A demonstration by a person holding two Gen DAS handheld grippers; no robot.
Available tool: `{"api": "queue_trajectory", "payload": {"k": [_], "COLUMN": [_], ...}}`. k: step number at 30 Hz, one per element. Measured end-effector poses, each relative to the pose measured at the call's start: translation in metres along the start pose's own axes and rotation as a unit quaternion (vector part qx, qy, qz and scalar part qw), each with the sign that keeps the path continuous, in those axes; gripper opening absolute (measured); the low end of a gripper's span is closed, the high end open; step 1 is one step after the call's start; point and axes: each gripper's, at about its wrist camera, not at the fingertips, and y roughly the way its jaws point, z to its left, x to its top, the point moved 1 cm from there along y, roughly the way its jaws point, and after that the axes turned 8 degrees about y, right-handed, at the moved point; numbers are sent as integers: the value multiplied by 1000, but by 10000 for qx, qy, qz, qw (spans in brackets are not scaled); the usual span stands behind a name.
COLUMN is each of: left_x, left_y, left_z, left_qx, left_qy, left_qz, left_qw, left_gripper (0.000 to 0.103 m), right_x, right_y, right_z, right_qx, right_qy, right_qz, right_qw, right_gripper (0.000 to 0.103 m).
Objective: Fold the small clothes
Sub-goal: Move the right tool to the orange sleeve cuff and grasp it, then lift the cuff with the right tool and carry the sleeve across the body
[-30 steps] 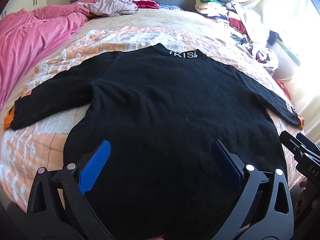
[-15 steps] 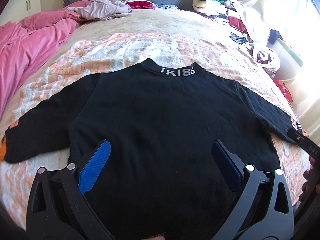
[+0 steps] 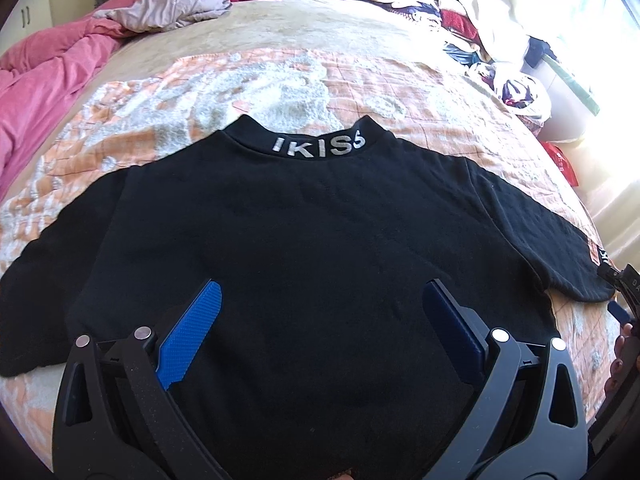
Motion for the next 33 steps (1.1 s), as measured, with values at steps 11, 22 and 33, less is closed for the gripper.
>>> {"api": "queue_trajectory", "payload": {"k": [11,22,33], "left_x": [19,20,18], "left_y": [29,39,11], "left_z": [-18,-23,6], "left_qx": [-124,-346,-759], "left_qy": [53,-78,-589], "left_qz": [110,2,-204], "left_qw": [9998,9994,9952], "left_gripper": [95,95,95], "right_x": [51,43,31], "right_y": [33,24,-37], "right_z": [-42,-61,55], "right_qx": [286,1298,3081], "right_qy": [1219,2301,47], "right_qz": [271,-474,-721], "right_qw": [9918,9633,9486], "right_gripper": [99,20,13]}}
